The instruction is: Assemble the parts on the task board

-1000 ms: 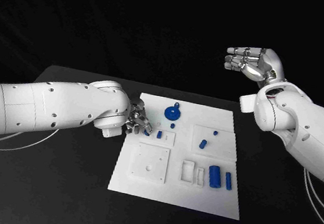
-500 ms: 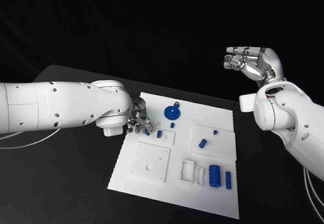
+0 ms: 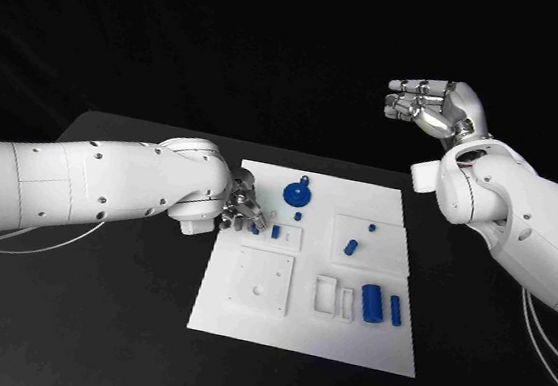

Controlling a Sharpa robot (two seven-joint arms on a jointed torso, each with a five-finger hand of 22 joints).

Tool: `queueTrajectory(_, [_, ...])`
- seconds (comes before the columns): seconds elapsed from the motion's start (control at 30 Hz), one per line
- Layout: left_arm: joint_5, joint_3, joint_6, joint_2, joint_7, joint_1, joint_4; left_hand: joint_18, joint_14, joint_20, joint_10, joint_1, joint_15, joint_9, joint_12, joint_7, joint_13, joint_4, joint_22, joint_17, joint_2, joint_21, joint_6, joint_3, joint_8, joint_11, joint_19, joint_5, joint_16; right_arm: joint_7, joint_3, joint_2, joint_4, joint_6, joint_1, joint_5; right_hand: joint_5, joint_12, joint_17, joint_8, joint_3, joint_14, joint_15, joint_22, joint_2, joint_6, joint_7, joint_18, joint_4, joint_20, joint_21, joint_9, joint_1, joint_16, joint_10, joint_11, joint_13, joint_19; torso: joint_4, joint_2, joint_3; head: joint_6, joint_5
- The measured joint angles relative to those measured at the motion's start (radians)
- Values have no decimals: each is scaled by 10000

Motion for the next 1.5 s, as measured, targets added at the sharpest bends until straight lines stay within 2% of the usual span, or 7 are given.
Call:
queueTrajectory(0.1, [-78,2,26,16,-9,1,0,1,22,36,5,0,-19,5,64,0,-26,0,2,-25,0,0,0,0,55,2,-36,23,0,0,0,0,0,6,-3,-1,0,0,0,0,0,0,0,0,0,0,0,1,0,0,0,0,0,0,-1,1,0,1,0,0,1,-1,0])
queueTrajectory(0.2, [-152,2,29,30,-22,-8,-2,0,105,-44,54,-115,-80,506,-2,35,694,49,8,-218,14,0,35,49,184,-65,43,174,-163,-1,0,0,0,11,-5,-1,0,0,0,0,-29,0,0,0,0,0,0,1,-29,-1,0,0,0,0,-34,-32,0,1,0,0,-6,-7,-15])
queueTrajectory(0.37, [-312,-2,38,82,-37,-19,-19,-1,107,-166,68,-142,-81,1293,-622,123,1986,116,7,-347,-12,-124,127,116,-440,-81,88,37,-273,-4,0,1,15,21,-11,-2,0,0,0,0,-57,0,0,0,0,-97,25,1,-1,33,0,-10,0,0,-38,-36,0,-32,6,0,-12,7,-58])
queueTrajectory(0.93, [-615,14,269,201,-62,-28,-142,-1,107,-128,69,-287,-79,1312,-678,-48,2176,206,6,-464,-215,-202,300,131,-698,-85,51,-342,-360,-20,-1,-5,39,75,-21,-2,38,0,0,0,-179,-37,37,0,0,-184,6,0,-15,31,0,-9,0,0,-73,0,0,-102,1,-5,-4,7,-40])
queueTrajectory(1.03, [-632,12,285,195,-58,-48,-148,-2,106,-128,104,-326,-81,1247,-678,-252,2191,532,5,-485,-307,-253,504,-80,-711,-121,51,-778,-360,-22,-1,-8,39,79,-23,-2,38,0,0,0,-179,-37,37,0,0,-184,6,0,-15,31,0,-9,0,0,-73,0,0,-102,0,-5,0,6,-50])
queueTrajectory(1.33, [-637,5,294,130,-7,-82,-203,-1,67,-89,34,-36,-110,1291,-680,-900,2239,1607,4,-552,-778,-398,1188,-555,-822,-212,90,-1266,-408,-26,-1,-34,39,87,-38,-2,37,0,1,0,-238,-37,36,0,0,-221,42,0,-19,30,0,-8,0,0,-73,0,0,-102,-1,-5,-5,17,-83])
queueTrajectory(1.5, [-627,6,260,86,55,-99,-214,-1,38,-54,-74,68,-92,1347,-680,-1094,2254,1917,3,-542,-908,-406,1417,-693,-785,-179,126,-1321,-408,-26,-1,-38,38,99,-82,-2,288,0,1,0,-1072,-76,75,0,97,-319,32,-1,93,68,0,-12,-15,0,-144,1,1,-139,0,-5,-10,35,-96])
